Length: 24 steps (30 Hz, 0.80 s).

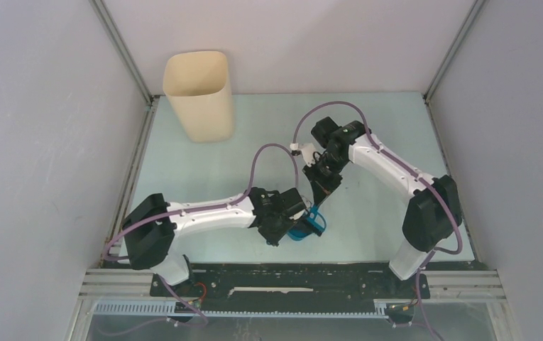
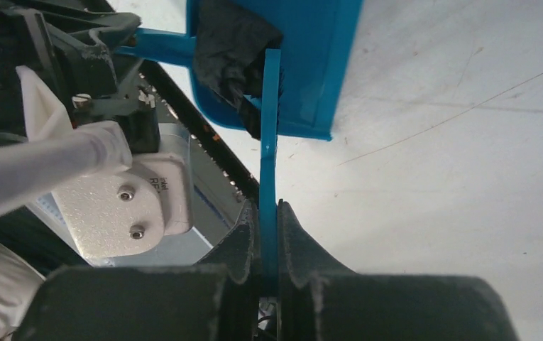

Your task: Sweep away the paper scraps from the table

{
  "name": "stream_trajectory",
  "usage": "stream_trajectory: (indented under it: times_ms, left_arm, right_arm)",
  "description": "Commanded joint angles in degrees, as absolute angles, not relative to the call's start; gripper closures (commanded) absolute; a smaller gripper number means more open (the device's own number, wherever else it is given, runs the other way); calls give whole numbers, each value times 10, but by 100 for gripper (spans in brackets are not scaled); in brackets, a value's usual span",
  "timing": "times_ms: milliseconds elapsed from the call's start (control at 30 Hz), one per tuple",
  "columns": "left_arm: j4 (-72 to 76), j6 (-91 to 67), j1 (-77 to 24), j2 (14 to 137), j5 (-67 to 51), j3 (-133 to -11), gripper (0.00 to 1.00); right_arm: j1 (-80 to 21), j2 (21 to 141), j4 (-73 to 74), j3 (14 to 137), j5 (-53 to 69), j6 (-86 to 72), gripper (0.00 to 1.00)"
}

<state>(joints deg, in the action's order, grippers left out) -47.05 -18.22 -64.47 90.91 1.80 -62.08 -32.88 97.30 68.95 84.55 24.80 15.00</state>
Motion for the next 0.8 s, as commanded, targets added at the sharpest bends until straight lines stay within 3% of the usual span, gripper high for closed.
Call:
stream_trajectory:
  times_ms: [0,233,533,767]
  left_arm:
    - [-389,-203,-664,848,69,-592,100]
    - [-248,-243,-689,794,100,-513,100]
    - [-234,-227,-708,793,143,-512,100]
    - [-271,-247,-713,789,159,-531,100]
  right_arm:
    - [-332,932,728,870,275,152,100]
    - [-297,880,727,888,185,161,100]
    - [-143,827,712,905,236,163,100]
    - [-31,725,570,725,292,81,100]
